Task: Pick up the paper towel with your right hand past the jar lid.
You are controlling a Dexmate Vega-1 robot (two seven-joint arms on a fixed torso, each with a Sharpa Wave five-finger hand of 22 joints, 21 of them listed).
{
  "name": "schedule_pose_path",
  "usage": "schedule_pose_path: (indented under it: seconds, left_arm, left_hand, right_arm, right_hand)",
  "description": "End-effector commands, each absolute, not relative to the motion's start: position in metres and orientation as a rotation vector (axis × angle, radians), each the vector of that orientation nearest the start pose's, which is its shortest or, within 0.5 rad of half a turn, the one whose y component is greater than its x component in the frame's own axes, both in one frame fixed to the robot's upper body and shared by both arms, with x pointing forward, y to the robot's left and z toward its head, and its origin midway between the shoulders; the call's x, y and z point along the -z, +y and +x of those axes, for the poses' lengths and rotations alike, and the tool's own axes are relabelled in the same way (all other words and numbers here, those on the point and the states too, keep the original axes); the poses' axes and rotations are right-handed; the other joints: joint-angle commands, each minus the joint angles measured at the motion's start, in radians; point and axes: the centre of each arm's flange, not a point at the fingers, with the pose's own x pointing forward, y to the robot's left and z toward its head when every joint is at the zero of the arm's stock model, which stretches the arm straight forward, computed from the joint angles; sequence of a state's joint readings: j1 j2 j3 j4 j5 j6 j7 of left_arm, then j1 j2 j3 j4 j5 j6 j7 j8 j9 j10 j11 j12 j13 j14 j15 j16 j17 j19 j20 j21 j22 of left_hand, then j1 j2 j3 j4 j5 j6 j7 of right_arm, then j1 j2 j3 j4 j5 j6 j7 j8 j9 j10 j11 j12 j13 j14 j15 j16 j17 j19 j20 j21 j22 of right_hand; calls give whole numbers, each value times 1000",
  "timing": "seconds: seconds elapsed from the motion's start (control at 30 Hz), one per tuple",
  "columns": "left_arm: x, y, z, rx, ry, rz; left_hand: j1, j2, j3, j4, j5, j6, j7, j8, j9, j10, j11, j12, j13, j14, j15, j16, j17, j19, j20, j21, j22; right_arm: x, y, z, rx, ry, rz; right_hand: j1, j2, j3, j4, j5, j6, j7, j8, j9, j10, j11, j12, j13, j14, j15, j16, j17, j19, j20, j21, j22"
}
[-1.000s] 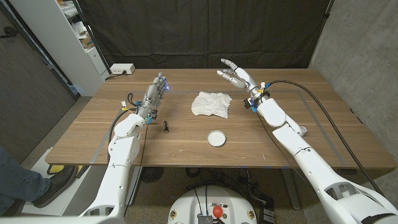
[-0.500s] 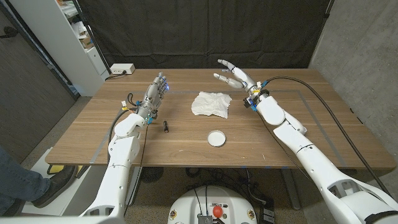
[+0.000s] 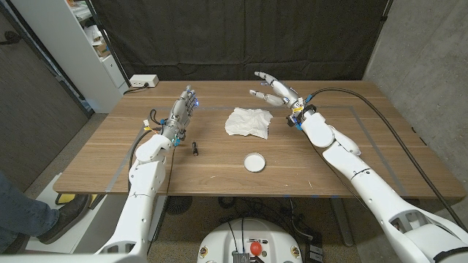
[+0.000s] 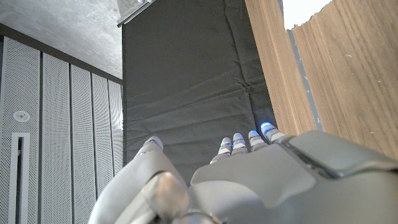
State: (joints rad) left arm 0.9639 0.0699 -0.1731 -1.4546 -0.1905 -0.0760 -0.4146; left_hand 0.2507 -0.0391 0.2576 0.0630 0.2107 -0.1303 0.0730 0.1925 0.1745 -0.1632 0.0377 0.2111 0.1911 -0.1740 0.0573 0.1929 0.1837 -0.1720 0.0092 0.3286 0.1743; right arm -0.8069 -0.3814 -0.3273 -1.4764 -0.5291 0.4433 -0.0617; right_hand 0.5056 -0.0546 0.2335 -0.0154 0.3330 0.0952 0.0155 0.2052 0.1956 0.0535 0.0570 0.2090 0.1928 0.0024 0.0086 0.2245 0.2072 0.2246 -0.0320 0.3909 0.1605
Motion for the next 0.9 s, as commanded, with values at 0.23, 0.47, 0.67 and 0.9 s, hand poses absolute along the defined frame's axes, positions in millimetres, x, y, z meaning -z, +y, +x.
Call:
schedule_pose_path:
  seconds: [0.23, 0.47, 0.67, 0.9]
  left_arm:
    - [35, 294, 627, 264, -610, -74]
    - [36, 294, 625, 258, -605, -59]
    - [35, 294, 623, 264, -605, -58]
    - [33, 295, 622, 264, -607, -50]
  left_hand:
    - [2, 8, -1, -5, -3, 4, 0, -3, 3, -5, -2, 1, 1, -32, 0, 2, 3, -114, 8, -5, 4]
    - [2, 8, -2, -6, -4, 5, -1, -3, 3, -6, -1, 1, 1, -31, 1, 2, 3, -115, 11, -9, 4]
    - [2, 9, -3, -7, -4, 5, -1, -3, 3, -6, -2, 0, 1, -32, 2, 2, 3, -116, 12, -12, 4]
    - [2, 10, -3, -8, -5, 6, 1, -3, 3, -6, -3, 0, 1, -31, 2, 2, 3, -117, 13, -15, 4]
  right_arm:
    - [-42, -152, 591, -106, -1069, -1131]
    - [-42, -149, 592, -108, -1054, -1146]
    - [-42, -146, 593, -118, -1038, -1175]
    - [-44, -141, 591, -98, -1022, -1222]
  right_hand:
    - [16, 0, -1, -12, 11, 10, -13, 1, 2, 28, -1, 7, 4, 36, -10, 12, 2, 28, 1, -13, 3]
    - [20, 4, -1, -16, 15, 29, -15, 7, 2, 56, 0, 14, 5, 73, -25, 25, 7, 60, -10, -19, 4]
    - [22, 4, -1, -17, 16, 34, -15, 8, 2, 59, 1, 14, 6, 74, -22, 24, 8, 62, -8, -23, 5]
    - [26, 7, -2, -23, 16, 114, 16, 33, 5, 95, 9, 20, 6, 87, -17, 24, 11, 77, 5, -41, 6]
